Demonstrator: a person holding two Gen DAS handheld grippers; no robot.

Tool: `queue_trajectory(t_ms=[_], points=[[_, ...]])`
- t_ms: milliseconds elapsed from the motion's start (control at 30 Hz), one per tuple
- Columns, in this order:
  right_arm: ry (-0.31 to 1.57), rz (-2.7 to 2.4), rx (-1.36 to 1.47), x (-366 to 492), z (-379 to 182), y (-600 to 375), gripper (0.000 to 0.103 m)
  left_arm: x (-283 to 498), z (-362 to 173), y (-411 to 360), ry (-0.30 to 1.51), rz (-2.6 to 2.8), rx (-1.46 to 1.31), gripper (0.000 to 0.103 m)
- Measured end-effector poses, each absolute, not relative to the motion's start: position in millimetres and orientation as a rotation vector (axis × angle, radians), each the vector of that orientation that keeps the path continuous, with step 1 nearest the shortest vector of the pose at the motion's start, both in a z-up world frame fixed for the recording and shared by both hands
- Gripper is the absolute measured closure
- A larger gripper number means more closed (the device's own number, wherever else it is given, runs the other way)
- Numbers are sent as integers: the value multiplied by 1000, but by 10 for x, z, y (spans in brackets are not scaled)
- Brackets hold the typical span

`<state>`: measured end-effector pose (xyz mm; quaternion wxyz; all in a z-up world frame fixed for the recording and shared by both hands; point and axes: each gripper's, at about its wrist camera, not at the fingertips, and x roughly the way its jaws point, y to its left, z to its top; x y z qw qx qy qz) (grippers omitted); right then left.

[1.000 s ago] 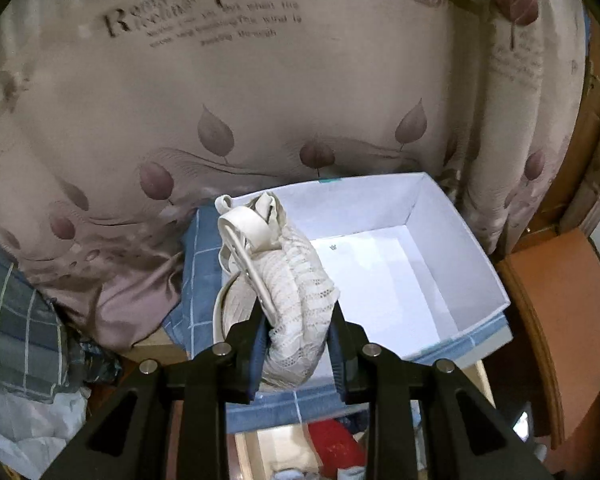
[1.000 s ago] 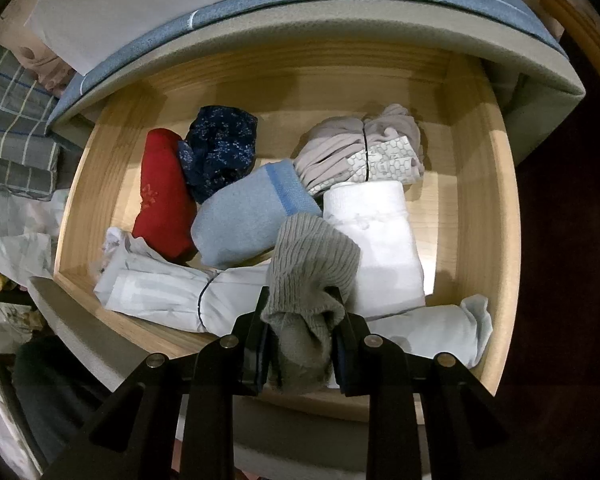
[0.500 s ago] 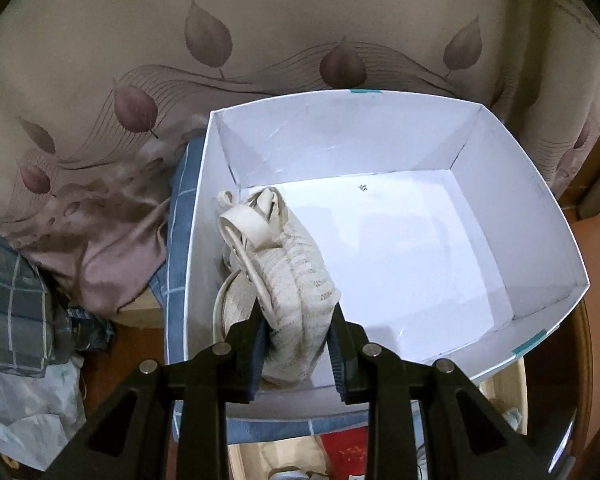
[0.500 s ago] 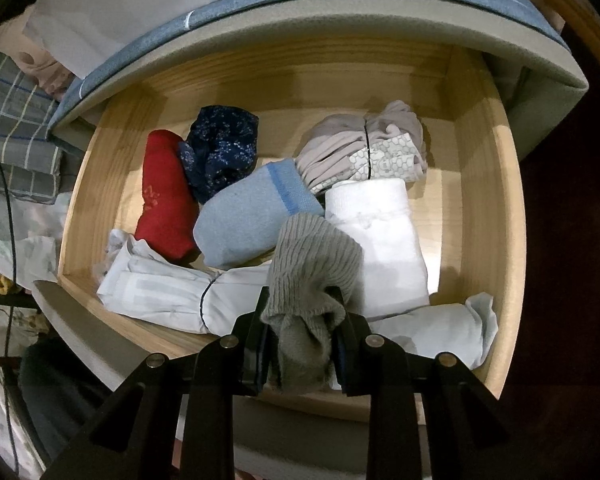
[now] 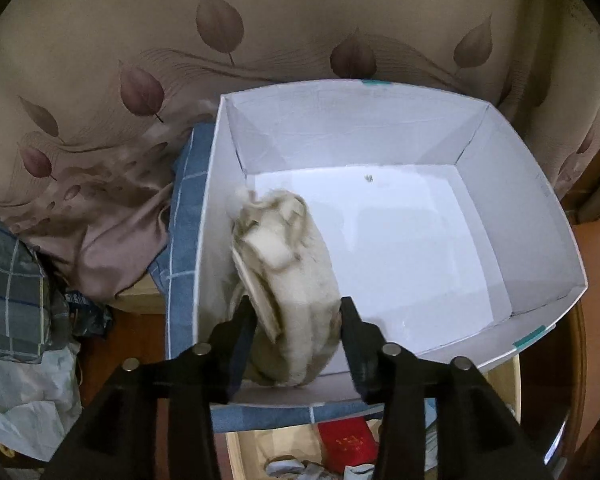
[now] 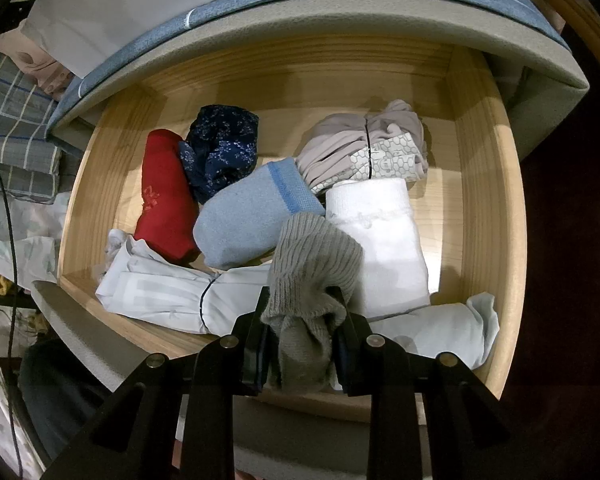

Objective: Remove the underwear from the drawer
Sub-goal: 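Lower the cream underwear into the white box and open the left tool, then lift the held grey sock with the right tool toward the white box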

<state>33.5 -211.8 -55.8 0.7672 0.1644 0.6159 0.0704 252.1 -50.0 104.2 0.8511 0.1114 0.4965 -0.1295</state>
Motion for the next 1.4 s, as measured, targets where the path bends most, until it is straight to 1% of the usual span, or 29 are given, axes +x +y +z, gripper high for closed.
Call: queue_trajectory(t_ms=[100, 267, 533, 733, 900, 1100, 1400], points=[[1338, 153, 358, 334, -558, -2117, 78, 2483, 1143, -444, 1031, -289, 207, 54], [1337, 151, 352, 335, -557, -2113, 78, 2340, 1316, -312, 1024, -303, 177, 54], [1338, 143, 346, 335, -559, -2112, 78, 1796, 1462, 45, 995, -295, 219, 53], [1338, 140, 351, 332, -555, -2115, 78, 1340, 1181, 356, 1015, -252, 235, 52], [1332, 135, 336, 324, -537, -2099, 79, 1064, 754, 542, 1040, -184, 169, 52], [1311, 123, 310, 313, -483, -2086, 81, 873, 272, 573, 1077, -127, 130, 52], [1272, 120, 308, 300, -259, -2141, 82, 767, -98, 496, 1089, -97, 132, 52]])
